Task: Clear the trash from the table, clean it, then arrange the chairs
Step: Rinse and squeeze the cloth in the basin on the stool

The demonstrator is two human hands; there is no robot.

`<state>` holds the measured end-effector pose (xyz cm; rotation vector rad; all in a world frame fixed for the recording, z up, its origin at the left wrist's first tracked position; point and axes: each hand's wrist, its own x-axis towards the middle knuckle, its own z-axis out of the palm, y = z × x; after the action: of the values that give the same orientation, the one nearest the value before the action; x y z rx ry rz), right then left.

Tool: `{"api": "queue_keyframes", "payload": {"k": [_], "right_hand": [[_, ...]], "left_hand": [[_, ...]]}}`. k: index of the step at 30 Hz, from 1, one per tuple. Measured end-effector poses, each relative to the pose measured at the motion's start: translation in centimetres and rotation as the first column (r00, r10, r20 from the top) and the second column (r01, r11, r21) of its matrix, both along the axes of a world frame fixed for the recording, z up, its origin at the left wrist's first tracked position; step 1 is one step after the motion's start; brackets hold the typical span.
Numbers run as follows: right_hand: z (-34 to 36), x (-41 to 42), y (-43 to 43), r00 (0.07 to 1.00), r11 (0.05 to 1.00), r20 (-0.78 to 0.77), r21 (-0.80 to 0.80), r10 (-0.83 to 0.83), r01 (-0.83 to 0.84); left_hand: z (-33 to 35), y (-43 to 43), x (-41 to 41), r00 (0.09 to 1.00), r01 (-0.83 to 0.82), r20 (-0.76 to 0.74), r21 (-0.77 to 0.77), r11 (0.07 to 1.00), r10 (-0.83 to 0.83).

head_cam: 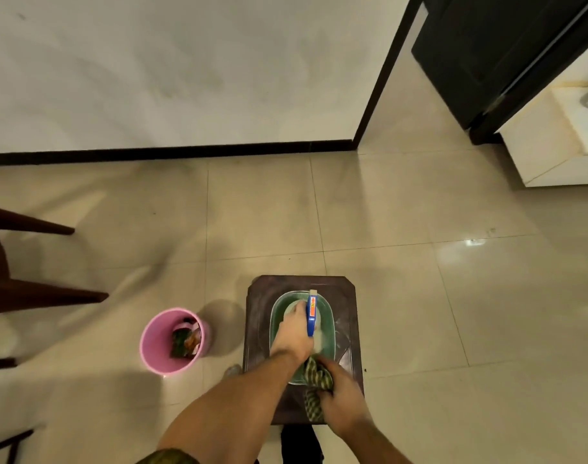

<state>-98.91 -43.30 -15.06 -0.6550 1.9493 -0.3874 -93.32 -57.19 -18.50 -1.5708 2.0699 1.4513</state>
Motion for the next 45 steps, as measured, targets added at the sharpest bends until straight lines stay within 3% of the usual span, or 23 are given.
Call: {"api": "queue_keyframes", "payload": {"k": [6, 13, 18, 21, 23, 25, 27, 29, 32, 33, 35, 39, 41, 45], "right_hand": [[-2.5, -1.8, 0.2, 0.990, 0.992, 0.065, -0.036, 0.126, -0.124], [-2.7, -3.0, 0.1, 0.994, 0.994, 0.028, -0.016, 0.107, -0.106], [-2.0, -3.1, 0.3, 0.995, 0.993, 0.031, -0.067, -0.091, 0.093], [-1.8, -3.6, 0.3, 0.948, 0.943, 0.049, -0.104, -0.313, 0.317], [-0.9, -3.9, 0.7, 0.835, 0.842, 0.243, -0.108, -0.493, 0.528], [1.0, -3.8, 0.9, 0.579, 0.721, 0.548, 0.066, -0.604, 0.690], [2.7, -3.9, 1.2, 0.383, 0.664, 0.671, 0.222, -0.635, 0.714], [3.6, -4.2, 1.6, 0.281, 0.631, 0.711, 0.287, -0.644, 0.721], [4.8, -4.2, 2.0, 0.192, 0.611, 0.777, 0.289, -0.599, 0.737], [5.0, -4.2, 1.9, 0.187, 0.623, 0.789, 0.290, -0.585, 0.727], [5.8, -4.0, 2.0, 0.230, 0.679, 0.806, 0.266, -0.546, 0.684], [6.0, -3.4, 1.6, 0.495, 0.823, 0.750, 0.116, -0.440, 0.556], [5.8, -3.5, 1.5, 0.619, 0.857, 0.676, 0.034, -0.399, 0.515], [5.2, -3.6, 1.3, 0.733, 0.891, 0.598, -0.067, -0.324, 0.449]], "left_hand": [[-1.9, 0.3, -0.3, 0.999, -0.030, 0.018, 0.030, 0.999, 0.030], [-2.5, -0.1, -0.5, 0.998, -0.040, -0.036, 0.054, 0.998, 0.042], [-1.8, 0.2, 0.6, 0.996, -0.087, 0.010, 0.045, 0.995, 0.087], [-0.8, 1.6, 0.6, 0.957, -0.290, 0.002, -0.071, 0.954, 0.291], [0.2, 3.3, 1.1, 0.872, -0.486, -0.069, -0.017, 0.874, 0.484], [1.5, 4.8, 1.8, 0.772, -0.586, -0.176, 0.173, 0.792, 0.610], [2.4, 5.7, 2.3, 0.690, -0.609, -0.207, 0.352, 0.711, 0.693], [3.6, 6.2, 2.8, 0.643, -0.596, -0.195, 0.481, 0.643, 0.741], [4.9, 6.6, 3.9, 0.661, -0.490, -0.178, 0.635, 0.598, 0.729], [5.0, 6.5, 4.3, 0.665, -0.456, -0.169, 0.680, 0.574, 0.728], [5.9, 6.5, 5.2, 0.691, -0.387, -0.231, 0.682, 0.620, 0.685], [7.9, 6.0, 6.0, 0.731, -0.450, -0.308, 0.452, 0.770, 0.608], [8.9, 5.7, 6.2, 0.701, -0.513, -0.336, 0.375, 0.772, 0.629], [10.2, 5.0, 6.6, 0.653, -0.541, -0.406, 0.340, 0.769, 0.639]]}}
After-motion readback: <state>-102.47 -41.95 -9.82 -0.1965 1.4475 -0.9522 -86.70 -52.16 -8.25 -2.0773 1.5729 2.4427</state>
